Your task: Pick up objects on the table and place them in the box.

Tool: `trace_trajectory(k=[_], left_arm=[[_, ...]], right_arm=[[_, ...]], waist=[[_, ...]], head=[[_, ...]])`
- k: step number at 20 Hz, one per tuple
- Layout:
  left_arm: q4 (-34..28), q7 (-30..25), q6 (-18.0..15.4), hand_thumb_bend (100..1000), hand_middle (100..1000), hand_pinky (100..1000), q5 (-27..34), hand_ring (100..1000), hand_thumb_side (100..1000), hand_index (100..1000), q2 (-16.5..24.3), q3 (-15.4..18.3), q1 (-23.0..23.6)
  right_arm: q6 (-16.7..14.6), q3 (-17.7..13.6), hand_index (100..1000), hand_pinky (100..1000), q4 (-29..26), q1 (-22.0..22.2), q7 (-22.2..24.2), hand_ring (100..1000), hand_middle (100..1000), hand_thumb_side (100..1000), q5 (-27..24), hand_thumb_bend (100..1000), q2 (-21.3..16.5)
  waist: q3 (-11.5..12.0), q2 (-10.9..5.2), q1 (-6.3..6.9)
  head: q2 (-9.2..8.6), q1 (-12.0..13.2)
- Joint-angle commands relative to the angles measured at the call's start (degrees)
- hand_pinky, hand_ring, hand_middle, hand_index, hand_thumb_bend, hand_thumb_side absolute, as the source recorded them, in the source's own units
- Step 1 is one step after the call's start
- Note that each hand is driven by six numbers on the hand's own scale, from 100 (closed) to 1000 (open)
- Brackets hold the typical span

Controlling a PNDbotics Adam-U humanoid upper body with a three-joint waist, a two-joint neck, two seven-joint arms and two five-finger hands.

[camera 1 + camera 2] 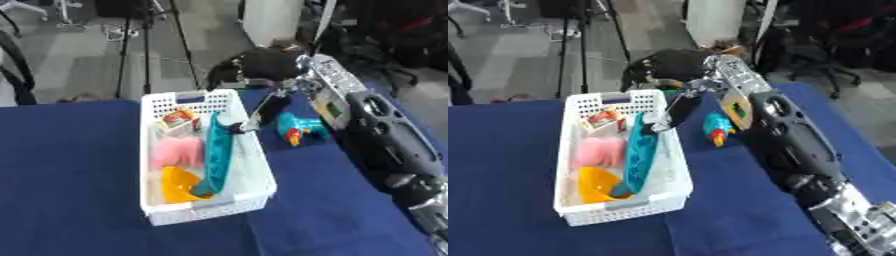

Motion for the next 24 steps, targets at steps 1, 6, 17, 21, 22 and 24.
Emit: trace_trajectory(k=[1,6,17,21,22,24], left_arm=[[-0.5,0.0,0.0,711,740,509,0.1,675,738,836,1.1,0.4,-0.3],[-0.3,-0.3,-0.1,706,740,510,0.0,675,745,836,1.3,0.2,0.1],[-0.2,-0.3,-0.3,695,739,508,0.1,674,759,837,1.0,0.3,0.4],[-0.3,-0.3,-0.3,691,740,508,0.2,674,762,838,1.0,0.2,0.4],[-0.3,-0.3,-0.3,691,740,508,0.2,674,762,838,0.9,0.2,0.4],[-0.3,-0.2,-0.3,692,740,507,0.2,674,762,838,0.9,0.2,0.4]], right_arm=[[2.6,-2.7,812,644,-6.2,2.9,-2.1,705,752,557,-5.0,330,-5.9],[6.9,-5.7,813,621,-10.6,10.3,-3.2,685,741,579,-9.1,242,-10.0],[14.2,-13.3,815,553,-13.1,20.9,-7.8,636,715,584,-15.0,147,-12.4],[17.4,-14.4,810,520,-12.9,21.7,-11.3,622,714,584,-16.5,135,-12.1],[18.1,-14.4,810,520,-12.8,21.9,-12.0,622,714,584,-16.6,135,-12.1],[18.9,-14.2,810,518,-12.7,22.1,-12.4,621,714,584,-16.5,140,-12.1]], waist=[[-0.6,-0.92,0.03],[-1.6,-0.69,0.10],[-3.1,0.17,0.66],[-3.1,0.42,0.89],[-3.1,0.46,0.91],[-3.1,0.51,0.93]], head=[[-0.33,1.2],[-0.17,2.6],[0.24,4.9],[0.28,5.1],[0.37,5.1],[0.35,5.0]])
